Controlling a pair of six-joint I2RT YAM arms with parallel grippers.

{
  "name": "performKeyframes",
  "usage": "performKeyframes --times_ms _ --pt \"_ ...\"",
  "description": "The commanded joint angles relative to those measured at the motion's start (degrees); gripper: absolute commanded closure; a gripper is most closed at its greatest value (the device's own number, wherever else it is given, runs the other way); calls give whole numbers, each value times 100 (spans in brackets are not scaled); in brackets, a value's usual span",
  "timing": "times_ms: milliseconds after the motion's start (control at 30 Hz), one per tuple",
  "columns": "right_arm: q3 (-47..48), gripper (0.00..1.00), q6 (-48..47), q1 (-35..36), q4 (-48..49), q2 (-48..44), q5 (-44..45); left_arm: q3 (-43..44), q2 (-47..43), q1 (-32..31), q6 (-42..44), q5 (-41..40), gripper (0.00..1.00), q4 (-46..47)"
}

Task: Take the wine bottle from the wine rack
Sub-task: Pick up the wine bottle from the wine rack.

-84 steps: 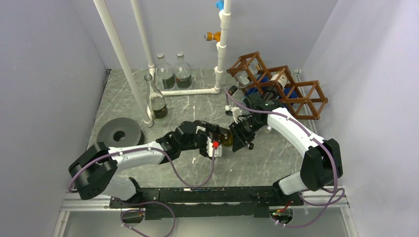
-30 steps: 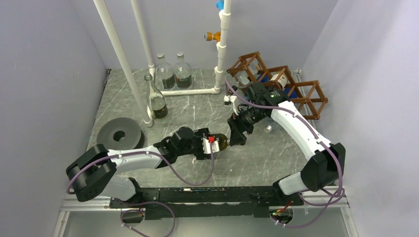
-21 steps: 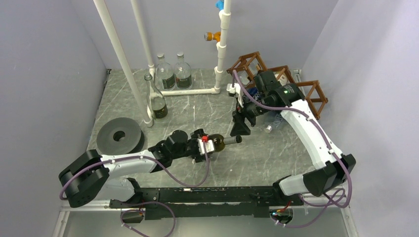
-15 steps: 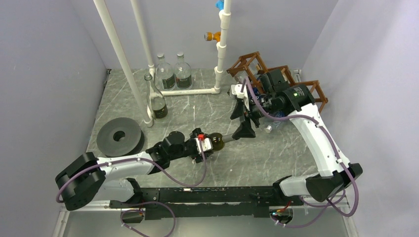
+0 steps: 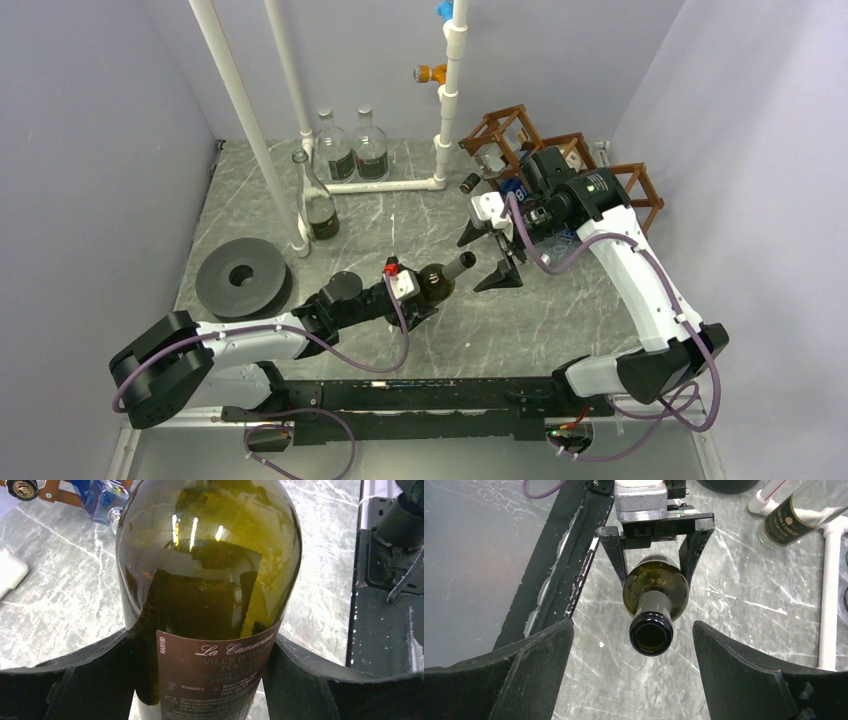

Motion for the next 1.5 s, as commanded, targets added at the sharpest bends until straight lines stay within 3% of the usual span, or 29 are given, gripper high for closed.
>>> performKeyframes --times_ms 0,333,867,1067,1333,1467 --pt "-317 8 -364 -14 544 -308 -499 15 -215 5 -577 169 100 1395" --pt "-493 14 15 -15 992 -220 -862 11 -109 -1 -944 231 100 1734" --pt "-570 35 807 12 1586 -122 -1123 32 258 -1 -1292 240 100 2184" --pt "-773 44 1045 32 1848 -168 -1053 31 288 3 -1342 239 100 2255" --pt "-729 67 1126 41 1849 -130 -1174 59 338 0 -1357 222 100 2239" --pt "-719 74 1373 49 1951 -90 -1269 55 367 7 -1393 169 100 2257"
